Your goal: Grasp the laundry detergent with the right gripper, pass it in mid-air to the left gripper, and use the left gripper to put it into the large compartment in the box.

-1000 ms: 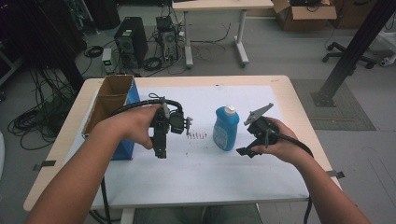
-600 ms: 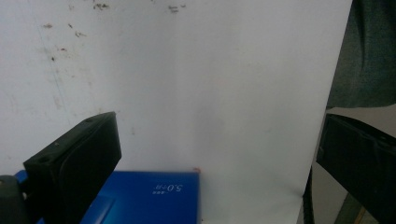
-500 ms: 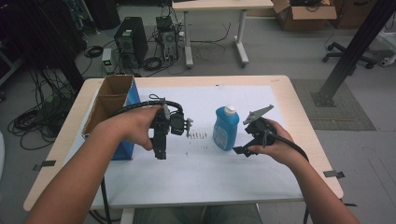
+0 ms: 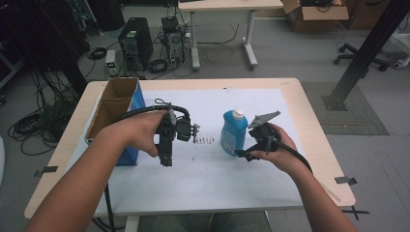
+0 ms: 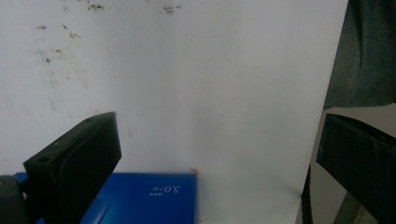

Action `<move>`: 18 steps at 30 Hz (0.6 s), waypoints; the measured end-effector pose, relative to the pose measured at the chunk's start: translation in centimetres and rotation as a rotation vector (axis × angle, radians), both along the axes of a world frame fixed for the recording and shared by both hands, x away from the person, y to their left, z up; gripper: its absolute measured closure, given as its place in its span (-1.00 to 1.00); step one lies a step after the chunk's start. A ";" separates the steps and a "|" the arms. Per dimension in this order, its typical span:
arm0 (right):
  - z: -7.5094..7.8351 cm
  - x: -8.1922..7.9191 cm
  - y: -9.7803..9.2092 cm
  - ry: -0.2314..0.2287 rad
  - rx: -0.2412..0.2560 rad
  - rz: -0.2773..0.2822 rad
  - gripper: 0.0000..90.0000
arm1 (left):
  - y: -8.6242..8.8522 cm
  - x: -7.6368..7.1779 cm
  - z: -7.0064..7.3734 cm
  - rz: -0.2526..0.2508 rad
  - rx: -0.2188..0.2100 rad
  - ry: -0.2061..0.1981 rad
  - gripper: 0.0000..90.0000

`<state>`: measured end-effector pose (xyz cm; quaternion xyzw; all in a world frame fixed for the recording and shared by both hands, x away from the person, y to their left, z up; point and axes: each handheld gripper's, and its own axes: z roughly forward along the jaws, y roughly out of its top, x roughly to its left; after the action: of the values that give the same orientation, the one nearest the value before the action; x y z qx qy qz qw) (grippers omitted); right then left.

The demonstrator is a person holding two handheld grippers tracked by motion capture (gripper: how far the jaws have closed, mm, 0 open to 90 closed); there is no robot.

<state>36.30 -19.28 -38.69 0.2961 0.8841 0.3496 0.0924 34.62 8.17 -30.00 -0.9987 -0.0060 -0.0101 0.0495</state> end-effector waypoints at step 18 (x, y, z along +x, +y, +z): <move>-1.0 0.0 1.0 -0.062 0.069 -0.072 -0.95 | 0.1 -0.3 0.0 -0.001 0.010 0.007 -1.00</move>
<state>36.31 -18.29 -39.69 0.3197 0.8569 0.3853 0.1222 34.32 8.23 -30.04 -0.9985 -0.0052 -0.0068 0.0543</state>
